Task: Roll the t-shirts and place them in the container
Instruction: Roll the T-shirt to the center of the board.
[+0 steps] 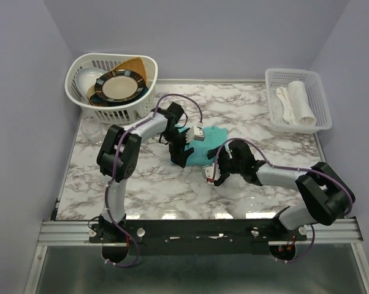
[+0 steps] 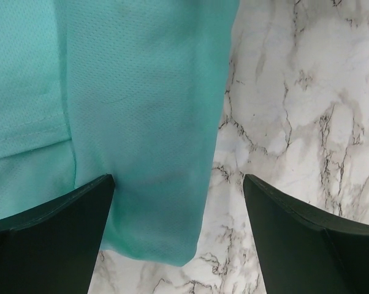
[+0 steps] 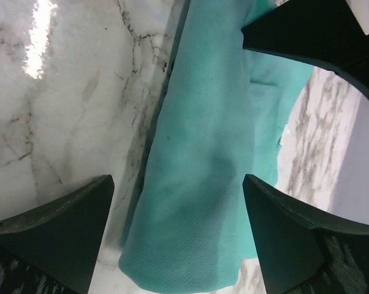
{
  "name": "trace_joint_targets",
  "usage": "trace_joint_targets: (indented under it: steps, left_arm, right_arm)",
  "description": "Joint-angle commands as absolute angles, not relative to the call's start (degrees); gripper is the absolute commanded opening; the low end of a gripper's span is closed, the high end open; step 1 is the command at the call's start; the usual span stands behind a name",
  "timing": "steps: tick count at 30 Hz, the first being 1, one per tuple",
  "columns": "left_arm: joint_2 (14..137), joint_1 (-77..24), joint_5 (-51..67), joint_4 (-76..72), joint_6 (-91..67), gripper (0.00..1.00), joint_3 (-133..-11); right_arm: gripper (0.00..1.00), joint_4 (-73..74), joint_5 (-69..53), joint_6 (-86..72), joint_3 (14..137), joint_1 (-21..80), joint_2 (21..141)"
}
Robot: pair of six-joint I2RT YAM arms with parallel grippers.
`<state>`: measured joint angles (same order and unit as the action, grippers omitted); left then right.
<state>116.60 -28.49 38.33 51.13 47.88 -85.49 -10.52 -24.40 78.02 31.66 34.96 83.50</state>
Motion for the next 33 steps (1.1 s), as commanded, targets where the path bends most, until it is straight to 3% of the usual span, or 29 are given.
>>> trace_joint_targets:
  steps: [1, 4, 8, 13, 15, 19, 24, 26, 33]
  left_arm:
    - [120.85, -27.86, 41.13, 56.95, 47.64, 0.98, -88.24]
    - [121.46, -27.34, 41.57, 57.48, 47.37, 0.98, -89.38]
    - [122.17, -26.81, 41.57, 58.10, 47.11, 0.98, -90.35]
    - [121.20, -26.19, 41.22, 56.78, 43.52, 0.98, -90.70]
    - [118.31, -25.93, 40.00, 54.16, 41.32, 0.98, -90.01]
    - [105.85, -25.40, 36.75, 42.40, 37.36, 0.98, -81.85]
    - [82.82, -26.80, 26.47, 12.03, 34.18, 0.99, -54.35]
    - [77.55, -28.29, 23.22, 8.37, 35.77, 0.98, -46.98]
    - [71.45, -36.82, 15.73, -8.85, 42.79, 0.98, -33.41]
  right_arm:
    - [0.92, -18.79, -16.18, 82.35, 27.51, 35.42, 88.58]
    - [0.78, -22.22, -13.63, 84.28, 26.63, 35.42, 91.49]
    - [0.45, -23.82, -13.01, 85.61, 26.28, 35.42, 93.51]
    - [0.28, -19.01, -13.18, 83.59, 29.86, 35.42, 94.48]
    - [0.15, -16.80, -13.44, 81.04, 31.54, 35.25, 94.66]
    - [0.11, -2.69, -18.36, 74.63, 39.36, 34.02, 93.87]
    - [0.12, 11.50, -25.91, 68.38, 48.59, 32.52, 94.57]
    - [0.12, 16.33, -26.98, 68.73, 50.18, 32.34, 95.18]
    - [0.12, 20.04, -27.33, 68.12, 53.17, 30.85, 96.33]
